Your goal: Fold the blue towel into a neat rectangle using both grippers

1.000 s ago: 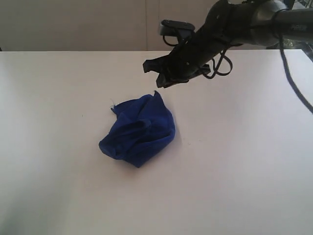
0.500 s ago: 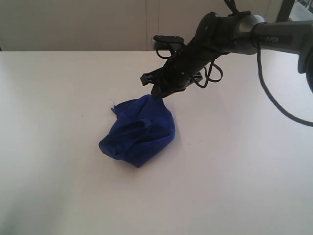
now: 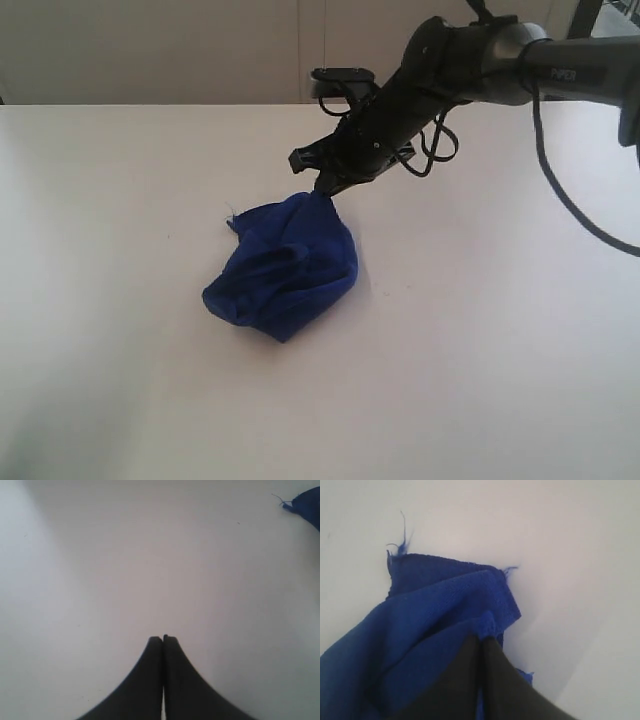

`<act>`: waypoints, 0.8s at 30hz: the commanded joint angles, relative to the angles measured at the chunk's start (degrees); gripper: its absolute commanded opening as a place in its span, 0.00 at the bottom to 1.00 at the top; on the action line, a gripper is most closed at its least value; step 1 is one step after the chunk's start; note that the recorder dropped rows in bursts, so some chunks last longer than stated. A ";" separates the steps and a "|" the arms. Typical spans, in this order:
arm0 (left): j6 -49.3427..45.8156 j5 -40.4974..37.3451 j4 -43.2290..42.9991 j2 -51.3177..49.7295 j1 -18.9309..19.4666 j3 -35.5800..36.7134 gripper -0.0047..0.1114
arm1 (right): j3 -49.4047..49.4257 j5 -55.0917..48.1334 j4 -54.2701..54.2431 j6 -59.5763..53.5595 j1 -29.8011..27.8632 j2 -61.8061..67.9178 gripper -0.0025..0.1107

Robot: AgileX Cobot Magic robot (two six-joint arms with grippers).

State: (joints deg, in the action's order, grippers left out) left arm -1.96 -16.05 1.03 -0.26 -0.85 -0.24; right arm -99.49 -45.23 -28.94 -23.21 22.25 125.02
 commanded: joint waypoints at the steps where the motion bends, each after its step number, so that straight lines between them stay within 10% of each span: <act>1: 0.49 0.22 0.19 0.26 0.12 0.24 0.04 | -0.40 -3.17 4.84 1.51 -0.09 -5.19 0.02; 24: 0.49 0.22 0.19 0.26 0.12 0.24 0.04 | 3.01 -10.10 11.92 5.83 0.01 -8.48 0.02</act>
State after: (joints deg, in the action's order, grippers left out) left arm -1.96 -16.05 1.03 -0.26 -0.85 -0.24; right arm -96.75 -56.11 -16.97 -17.49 22.25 116.51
